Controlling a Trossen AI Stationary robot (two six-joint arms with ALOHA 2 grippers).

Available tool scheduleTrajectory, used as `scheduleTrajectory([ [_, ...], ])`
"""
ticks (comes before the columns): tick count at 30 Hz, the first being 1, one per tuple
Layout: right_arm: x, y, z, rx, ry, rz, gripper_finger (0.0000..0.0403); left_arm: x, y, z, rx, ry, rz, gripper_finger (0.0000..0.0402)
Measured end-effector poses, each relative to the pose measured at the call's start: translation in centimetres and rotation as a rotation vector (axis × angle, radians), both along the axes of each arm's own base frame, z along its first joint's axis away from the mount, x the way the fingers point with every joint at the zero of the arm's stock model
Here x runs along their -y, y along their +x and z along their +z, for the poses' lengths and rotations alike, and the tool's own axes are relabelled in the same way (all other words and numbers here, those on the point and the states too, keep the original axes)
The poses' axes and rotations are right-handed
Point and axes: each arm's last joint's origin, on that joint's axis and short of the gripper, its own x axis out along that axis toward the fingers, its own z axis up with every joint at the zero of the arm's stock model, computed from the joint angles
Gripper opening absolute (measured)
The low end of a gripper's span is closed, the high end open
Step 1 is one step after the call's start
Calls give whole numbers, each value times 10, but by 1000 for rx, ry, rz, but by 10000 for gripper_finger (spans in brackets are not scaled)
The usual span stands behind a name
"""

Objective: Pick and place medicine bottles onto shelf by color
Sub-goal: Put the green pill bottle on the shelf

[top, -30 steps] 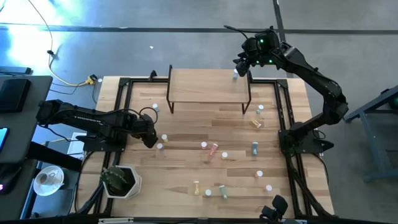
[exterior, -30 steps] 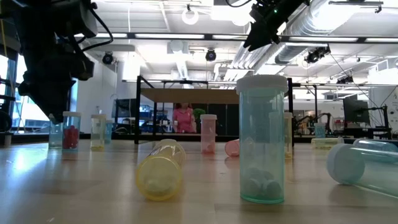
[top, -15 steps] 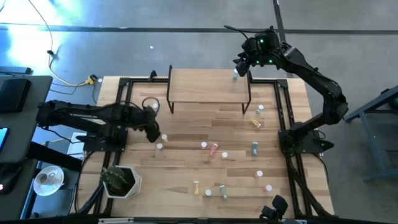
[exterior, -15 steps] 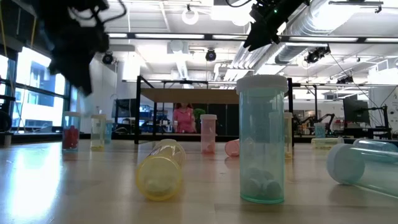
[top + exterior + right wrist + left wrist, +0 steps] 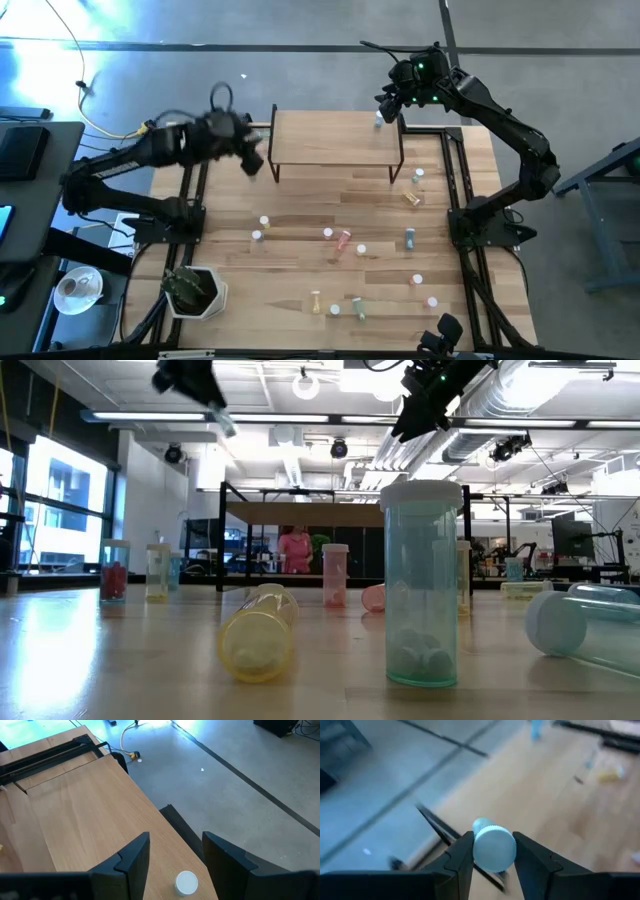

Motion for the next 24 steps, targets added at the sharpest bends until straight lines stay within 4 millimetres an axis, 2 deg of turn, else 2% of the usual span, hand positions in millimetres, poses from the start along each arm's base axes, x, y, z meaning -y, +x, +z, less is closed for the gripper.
scheduleTrajectory([
  [5,0,0,0,2,3,-2,172,-41,11,30,-31,26,10,115],
  [8,0,0,0,8,12,-10,172,-68,16,37,-48,-30,1,115],
  [15,-1,-1,-2,-6,27,-11,172,-122,32,25,-130,-166,17,115],
  [24,-1,-1,-3,-11,41,-15,172,-164,60,4,-238,-294,-29,115],
])
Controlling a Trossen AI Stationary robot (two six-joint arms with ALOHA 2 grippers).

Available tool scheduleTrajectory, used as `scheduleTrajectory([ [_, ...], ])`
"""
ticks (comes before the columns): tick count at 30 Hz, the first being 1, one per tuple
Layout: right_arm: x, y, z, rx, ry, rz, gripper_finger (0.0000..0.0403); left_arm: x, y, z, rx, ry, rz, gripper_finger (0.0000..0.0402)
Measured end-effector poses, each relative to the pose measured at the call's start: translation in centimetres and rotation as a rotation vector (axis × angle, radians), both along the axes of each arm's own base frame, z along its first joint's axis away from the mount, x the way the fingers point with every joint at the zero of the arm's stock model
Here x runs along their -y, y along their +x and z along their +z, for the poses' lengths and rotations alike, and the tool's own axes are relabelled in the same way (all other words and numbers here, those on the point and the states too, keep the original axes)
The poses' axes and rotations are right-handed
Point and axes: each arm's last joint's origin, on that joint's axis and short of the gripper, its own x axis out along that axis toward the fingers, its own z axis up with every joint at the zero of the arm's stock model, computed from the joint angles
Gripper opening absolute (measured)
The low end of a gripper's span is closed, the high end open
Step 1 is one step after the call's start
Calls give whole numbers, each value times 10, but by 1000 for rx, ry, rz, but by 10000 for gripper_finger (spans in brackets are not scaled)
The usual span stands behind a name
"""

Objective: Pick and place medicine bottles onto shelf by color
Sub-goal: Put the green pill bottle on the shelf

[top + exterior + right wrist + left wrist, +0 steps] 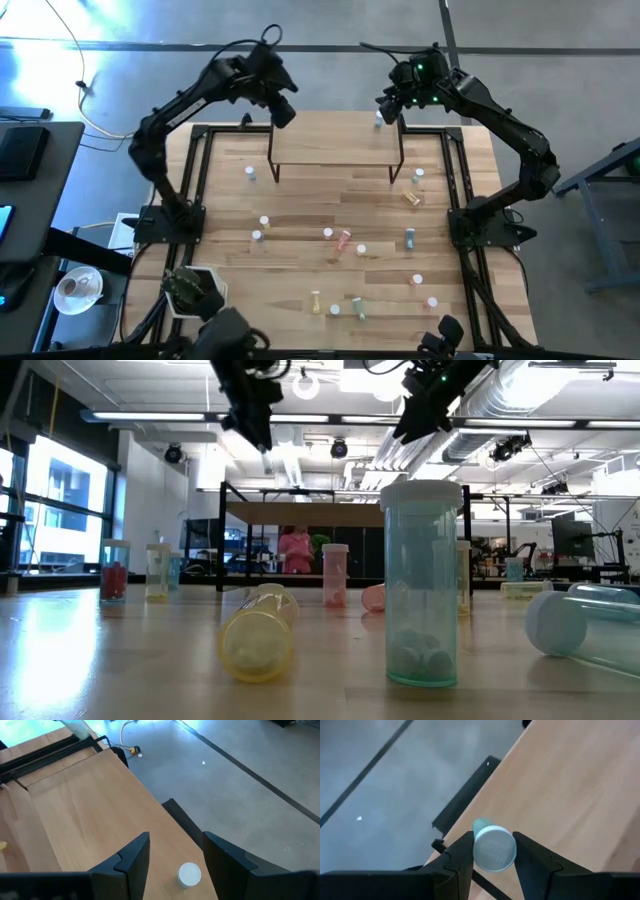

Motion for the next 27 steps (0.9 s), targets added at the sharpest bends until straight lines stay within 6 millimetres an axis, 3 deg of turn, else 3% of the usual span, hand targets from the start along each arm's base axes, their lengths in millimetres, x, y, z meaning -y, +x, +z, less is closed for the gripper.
scheduleTrajectory([
  [9,-1,-1,-1,-13,13,0,172,-26,13,-36,-83,-137,6,115],
  [21,-1,-1,-1,-13,13,0,172,-32,13,-45,-106,-178,34,115],
  [27,-1,-1,-1,-13,13,0,172,-39,17,-61,-115,-245,24,115],
])
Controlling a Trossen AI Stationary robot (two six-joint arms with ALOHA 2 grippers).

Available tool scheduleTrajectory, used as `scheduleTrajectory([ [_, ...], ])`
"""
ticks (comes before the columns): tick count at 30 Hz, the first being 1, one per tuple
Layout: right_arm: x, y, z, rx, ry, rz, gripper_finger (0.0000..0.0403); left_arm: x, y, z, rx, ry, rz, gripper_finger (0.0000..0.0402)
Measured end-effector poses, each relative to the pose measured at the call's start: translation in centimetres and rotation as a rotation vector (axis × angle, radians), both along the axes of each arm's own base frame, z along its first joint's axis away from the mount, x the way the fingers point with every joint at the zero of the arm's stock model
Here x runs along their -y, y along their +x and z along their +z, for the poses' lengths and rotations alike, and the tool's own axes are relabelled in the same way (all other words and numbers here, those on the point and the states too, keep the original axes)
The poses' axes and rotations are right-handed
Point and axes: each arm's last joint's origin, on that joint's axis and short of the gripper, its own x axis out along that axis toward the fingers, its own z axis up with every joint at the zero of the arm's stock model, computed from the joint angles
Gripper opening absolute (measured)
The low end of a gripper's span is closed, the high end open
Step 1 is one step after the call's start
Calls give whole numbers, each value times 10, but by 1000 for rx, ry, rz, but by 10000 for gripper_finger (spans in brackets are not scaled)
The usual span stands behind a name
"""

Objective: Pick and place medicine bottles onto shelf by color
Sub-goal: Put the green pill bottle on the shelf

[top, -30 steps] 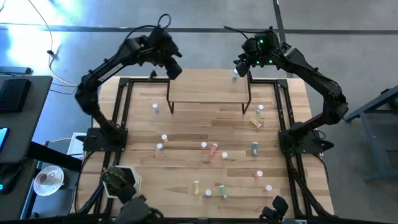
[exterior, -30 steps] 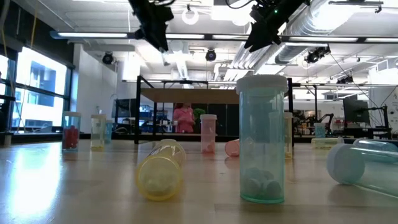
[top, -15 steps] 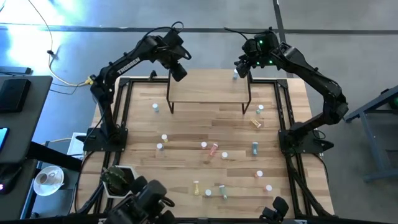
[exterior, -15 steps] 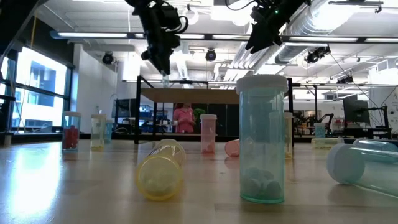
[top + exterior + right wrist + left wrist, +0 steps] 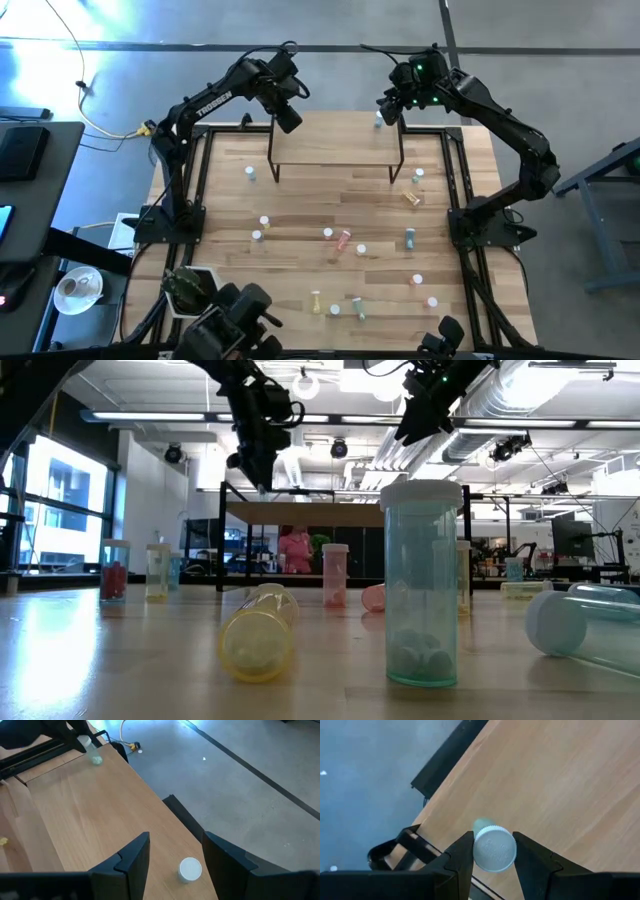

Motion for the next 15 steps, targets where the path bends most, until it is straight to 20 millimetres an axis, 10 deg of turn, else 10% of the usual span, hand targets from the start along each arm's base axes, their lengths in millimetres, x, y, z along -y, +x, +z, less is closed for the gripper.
scheduleTrajectory([
  [15,0,0,0,0,0,0,172,-1,1,-2,-1,-1,-20,115],
])
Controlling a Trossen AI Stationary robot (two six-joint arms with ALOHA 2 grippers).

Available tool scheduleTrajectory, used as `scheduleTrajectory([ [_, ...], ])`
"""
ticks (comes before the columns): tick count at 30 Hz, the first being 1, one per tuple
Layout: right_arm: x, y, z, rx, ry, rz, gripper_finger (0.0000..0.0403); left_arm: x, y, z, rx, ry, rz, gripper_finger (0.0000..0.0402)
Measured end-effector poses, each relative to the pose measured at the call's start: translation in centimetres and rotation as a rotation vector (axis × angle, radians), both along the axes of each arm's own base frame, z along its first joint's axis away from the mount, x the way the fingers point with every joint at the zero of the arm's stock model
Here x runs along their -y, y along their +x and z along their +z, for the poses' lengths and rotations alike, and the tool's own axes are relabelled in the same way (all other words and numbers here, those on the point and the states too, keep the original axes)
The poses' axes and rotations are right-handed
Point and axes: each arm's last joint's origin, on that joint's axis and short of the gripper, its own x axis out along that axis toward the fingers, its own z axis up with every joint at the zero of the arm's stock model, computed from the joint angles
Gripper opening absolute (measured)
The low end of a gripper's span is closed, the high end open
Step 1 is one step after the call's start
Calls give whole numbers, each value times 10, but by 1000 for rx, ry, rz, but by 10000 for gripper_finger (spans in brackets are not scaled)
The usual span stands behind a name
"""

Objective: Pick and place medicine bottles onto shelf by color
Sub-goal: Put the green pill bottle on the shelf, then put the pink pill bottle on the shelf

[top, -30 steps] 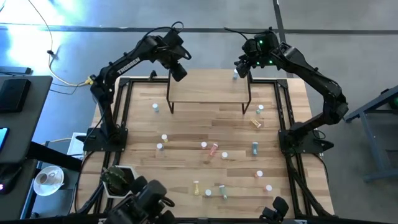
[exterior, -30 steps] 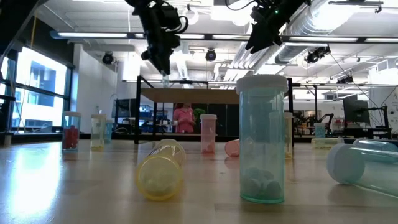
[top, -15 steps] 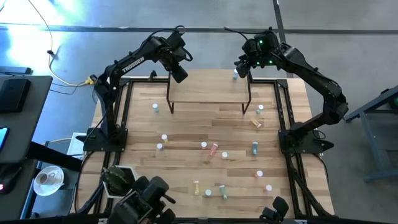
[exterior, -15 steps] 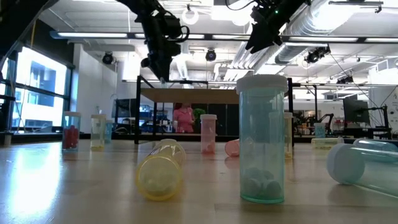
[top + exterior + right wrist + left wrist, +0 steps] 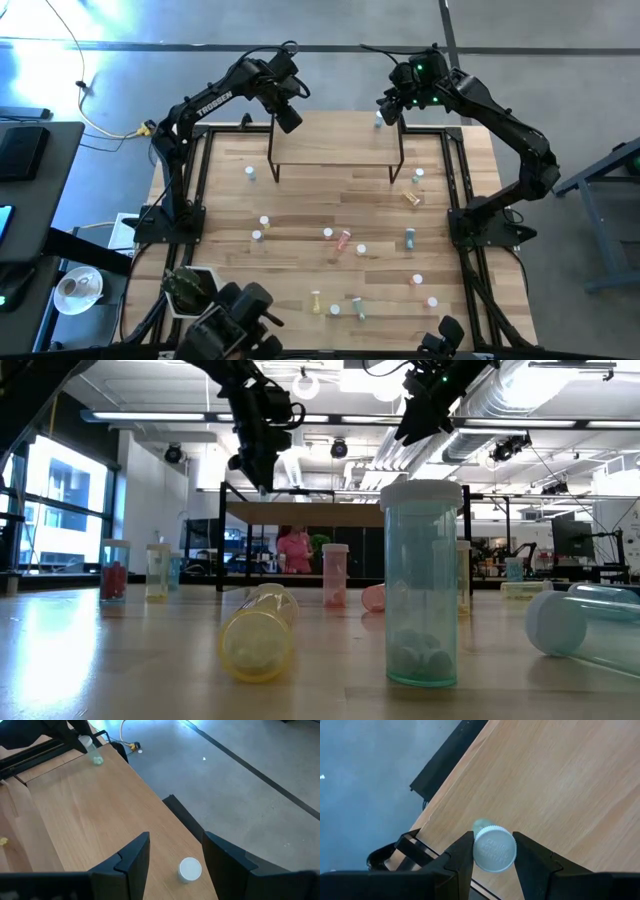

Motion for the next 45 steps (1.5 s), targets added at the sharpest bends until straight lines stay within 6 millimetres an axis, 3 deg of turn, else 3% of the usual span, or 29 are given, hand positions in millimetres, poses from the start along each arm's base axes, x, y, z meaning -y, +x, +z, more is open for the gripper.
scheduleTrajectory([
  [19,0,0,0,0,0,0,172,0,1,-2,-11,-4,-19,172],
  [32,0,0,0,-1,0,0,172,2,0,44,71,108,-41,172],
  [40,-7,0,-6,-68,35,37,172,25,-13,70,108,124,-84,172],
  [45,-23,9,-10,-118,60,116,172,49,-21,71,180,70,-145,172],
])
